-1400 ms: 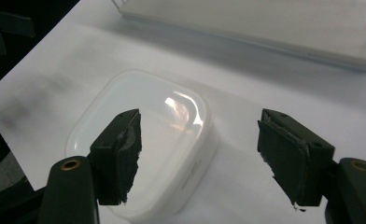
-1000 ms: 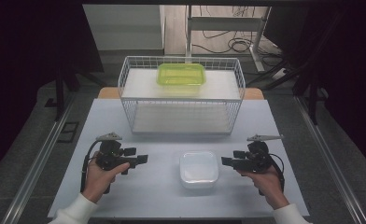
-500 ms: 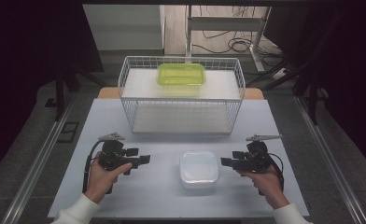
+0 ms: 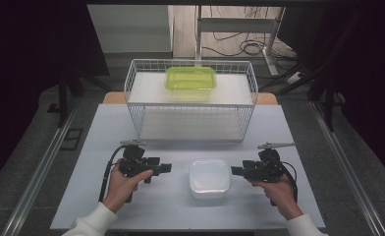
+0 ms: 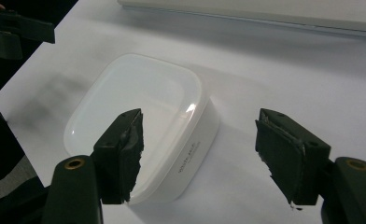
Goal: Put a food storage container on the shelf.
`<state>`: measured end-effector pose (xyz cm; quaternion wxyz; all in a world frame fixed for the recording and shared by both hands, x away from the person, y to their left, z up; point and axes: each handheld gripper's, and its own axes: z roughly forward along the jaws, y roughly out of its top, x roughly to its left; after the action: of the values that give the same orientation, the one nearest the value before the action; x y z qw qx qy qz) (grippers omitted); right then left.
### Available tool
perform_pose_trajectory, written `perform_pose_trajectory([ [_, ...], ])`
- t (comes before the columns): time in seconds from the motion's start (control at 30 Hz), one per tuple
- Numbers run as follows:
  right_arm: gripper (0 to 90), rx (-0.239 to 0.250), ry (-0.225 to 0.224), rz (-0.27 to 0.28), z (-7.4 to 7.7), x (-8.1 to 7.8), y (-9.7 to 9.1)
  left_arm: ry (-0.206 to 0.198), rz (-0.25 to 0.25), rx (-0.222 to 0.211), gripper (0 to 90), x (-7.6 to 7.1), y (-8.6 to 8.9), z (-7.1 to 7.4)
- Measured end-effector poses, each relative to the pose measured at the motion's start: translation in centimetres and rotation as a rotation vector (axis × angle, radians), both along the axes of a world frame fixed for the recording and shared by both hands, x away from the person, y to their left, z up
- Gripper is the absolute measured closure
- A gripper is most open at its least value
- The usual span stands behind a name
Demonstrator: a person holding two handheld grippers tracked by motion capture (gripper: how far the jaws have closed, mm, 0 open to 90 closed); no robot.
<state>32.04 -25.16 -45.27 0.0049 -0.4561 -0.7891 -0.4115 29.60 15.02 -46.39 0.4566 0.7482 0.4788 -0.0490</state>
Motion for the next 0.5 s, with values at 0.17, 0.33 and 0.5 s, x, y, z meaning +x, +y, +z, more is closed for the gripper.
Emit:
perform_pose_trajectory([
  [0.17,33.9,0.011,0.004,-0.003,0.0,0.1,0.0,0.036,-0.013,-0.017,31.0,0.4,-1.0,-0.3],
  [0.33,35.5,0.023,0.016,0.006,-0.3,0.2,0.3,0.081,-0.013,-0.052,32.6,0.7,-2.0,-0.6],
  [0.5,36.3,0.022,0.019,0.009,-0.5,0.3,0.5,0.114,-0.019,-0.07,33.9,0.8,-2.8,-1.2],
])
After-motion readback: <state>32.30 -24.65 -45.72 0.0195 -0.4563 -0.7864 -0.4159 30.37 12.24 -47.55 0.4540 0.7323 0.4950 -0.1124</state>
